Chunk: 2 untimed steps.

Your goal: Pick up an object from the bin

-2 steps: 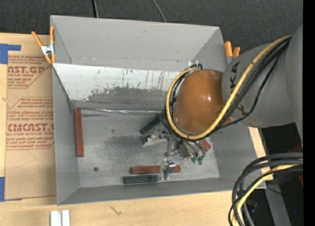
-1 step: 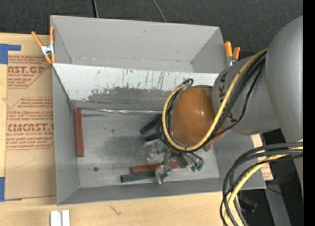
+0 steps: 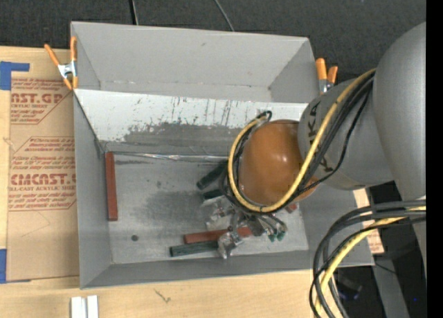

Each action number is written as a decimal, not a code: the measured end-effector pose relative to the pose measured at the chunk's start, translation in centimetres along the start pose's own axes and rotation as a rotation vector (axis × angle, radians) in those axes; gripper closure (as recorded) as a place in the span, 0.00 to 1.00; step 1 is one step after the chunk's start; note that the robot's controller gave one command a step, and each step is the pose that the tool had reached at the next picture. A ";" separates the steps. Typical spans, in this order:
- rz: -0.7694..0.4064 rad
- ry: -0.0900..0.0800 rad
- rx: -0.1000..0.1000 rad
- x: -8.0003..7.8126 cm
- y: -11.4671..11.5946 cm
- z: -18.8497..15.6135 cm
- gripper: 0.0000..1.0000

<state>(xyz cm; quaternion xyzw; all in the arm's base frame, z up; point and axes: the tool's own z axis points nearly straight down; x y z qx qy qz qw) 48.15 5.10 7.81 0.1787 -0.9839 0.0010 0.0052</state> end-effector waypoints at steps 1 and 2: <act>-0.005 -0.011 -0.001 -0.9 -0.5 -7.9 1.00; -0.005 -0.011 -0.001 -0.9 -0.5 -7.9 1.00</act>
Offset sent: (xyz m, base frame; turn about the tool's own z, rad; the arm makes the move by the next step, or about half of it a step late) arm 0.0000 0.0000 0.0000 0.0000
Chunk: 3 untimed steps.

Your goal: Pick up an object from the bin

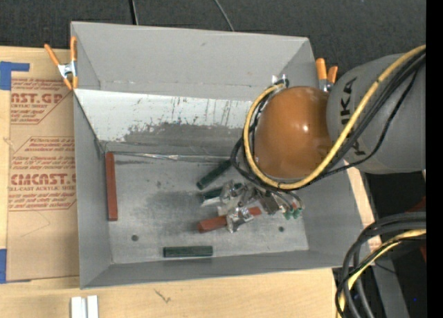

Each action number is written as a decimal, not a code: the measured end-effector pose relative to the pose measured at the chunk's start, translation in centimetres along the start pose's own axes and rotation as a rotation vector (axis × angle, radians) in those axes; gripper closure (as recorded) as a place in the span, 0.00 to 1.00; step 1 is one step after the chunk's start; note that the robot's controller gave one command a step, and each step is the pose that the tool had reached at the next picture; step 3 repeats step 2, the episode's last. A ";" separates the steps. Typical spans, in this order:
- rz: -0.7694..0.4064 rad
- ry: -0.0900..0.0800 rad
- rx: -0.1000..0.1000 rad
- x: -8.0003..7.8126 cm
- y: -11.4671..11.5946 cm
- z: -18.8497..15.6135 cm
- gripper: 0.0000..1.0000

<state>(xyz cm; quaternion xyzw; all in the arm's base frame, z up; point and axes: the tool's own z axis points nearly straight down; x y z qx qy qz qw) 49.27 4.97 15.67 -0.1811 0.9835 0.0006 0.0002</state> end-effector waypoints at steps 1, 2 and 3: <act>-0.003 0.005 -0.001 -0.4 0.3 -4.1 1.00; -0.017 0.000 0.001 -1.7 0.1 -9.2 1.00; -0.017 0.000 0.001 -1.7 0.1 -9.2 1.00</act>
Offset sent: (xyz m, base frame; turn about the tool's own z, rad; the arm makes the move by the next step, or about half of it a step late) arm 0.0173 0.0064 0.0971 -0.0194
